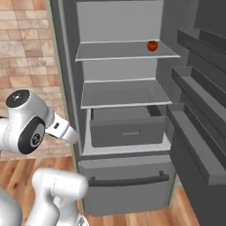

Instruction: Gather the tomato and lemon from the fridge and place them on a tray on the dining counter. Then gather the steaks from the fridge and place them on the other tray.

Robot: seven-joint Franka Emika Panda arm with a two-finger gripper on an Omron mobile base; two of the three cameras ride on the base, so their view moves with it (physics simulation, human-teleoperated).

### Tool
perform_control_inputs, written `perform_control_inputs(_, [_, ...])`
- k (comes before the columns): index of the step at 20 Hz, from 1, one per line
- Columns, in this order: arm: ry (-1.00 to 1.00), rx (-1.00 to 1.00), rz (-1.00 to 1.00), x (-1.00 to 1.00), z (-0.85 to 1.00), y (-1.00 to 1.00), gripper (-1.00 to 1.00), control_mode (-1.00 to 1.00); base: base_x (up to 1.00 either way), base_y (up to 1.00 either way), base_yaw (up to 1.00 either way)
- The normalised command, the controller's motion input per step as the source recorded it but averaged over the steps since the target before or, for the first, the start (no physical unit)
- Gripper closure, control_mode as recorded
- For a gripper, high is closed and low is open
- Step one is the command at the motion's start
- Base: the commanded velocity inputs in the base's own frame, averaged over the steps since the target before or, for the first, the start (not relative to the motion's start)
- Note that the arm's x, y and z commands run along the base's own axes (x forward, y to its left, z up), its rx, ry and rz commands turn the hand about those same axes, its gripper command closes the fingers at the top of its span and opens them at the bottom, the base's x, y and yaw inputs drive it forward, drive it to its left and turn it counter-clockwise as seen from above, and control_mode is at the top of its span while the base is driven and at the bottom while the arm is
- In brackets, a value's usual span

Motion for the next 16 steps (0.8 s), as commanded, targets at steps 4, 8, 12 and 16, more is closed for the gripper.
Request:
perform_control_inputs(4, [0.00, 0.00, 0.00, 0.00, 0.00, 0.00, -1.00, 1.00, 0.62, -0.38, 0.25])
perform_control_inputs(8, [0.00, 0.00, 0.00, 0.00, 0.00, 0.00, -1.00, 1.00, 0.63, -0.36, 0.23])
perform_control_inputs(12, [0.00, 0.00, 0.00, 0.00, 0.00, 0.00, -1.00, 1.00, 0.59, -0.38, 0.22])
perform_control_inputs(16, [0.00, 0.00, 0.00, 0.00, 0.00, 0.00, -1.00, 1.00, 0.50, -0.41, 0.23])
